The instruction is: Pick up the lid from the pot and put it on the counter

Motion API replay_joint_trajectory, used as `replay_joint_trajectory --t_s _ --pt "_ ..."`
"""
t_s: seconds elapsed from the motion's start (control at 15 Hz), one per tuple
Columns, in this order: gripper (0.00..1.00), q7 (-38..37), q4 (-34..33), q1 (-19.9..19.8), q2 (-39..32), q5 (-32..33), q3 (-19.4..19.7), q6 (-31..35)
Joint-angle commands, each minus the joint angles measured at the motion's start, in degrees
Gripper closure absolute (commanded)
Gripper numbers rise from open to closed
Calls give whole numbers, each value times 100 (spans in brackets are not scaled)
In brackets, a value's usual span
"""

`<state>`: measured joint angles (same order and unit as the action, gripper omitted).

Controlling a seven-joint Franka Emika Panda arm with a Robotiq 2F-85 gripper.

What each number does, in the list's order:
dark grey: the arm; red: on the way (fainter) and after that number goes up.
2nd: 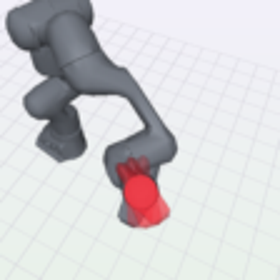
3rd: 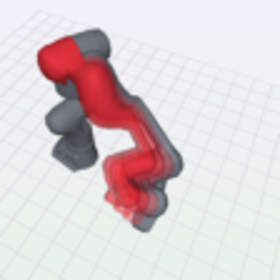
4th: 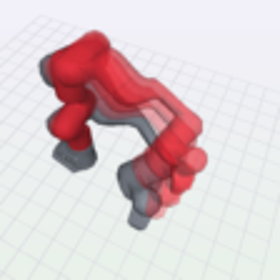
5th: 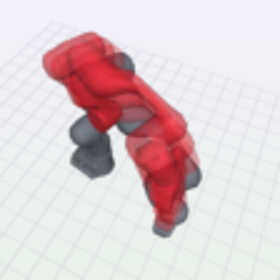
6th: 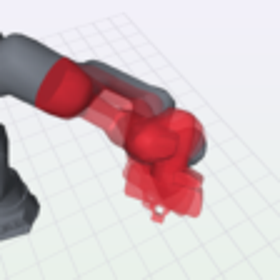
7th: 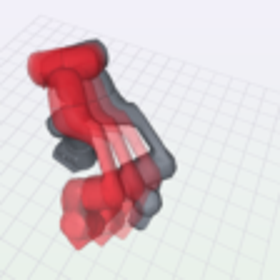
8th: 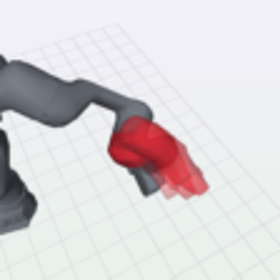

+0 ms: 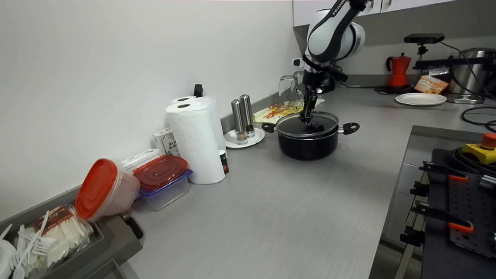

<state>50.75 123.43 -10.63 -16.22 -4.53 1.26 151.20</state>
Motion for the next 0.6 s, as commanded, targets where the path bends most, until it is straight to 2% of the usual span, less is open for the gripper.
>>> replay_joint_trajectory --t_s 0.0,0.27,0.53 --pt "75 -27 -302 117 386 -136 -364 -247" --pt "75 107 -512 338 677 -449 -755 -437" --pt "75 270 -279 666 873 -1146 -1090 -621"
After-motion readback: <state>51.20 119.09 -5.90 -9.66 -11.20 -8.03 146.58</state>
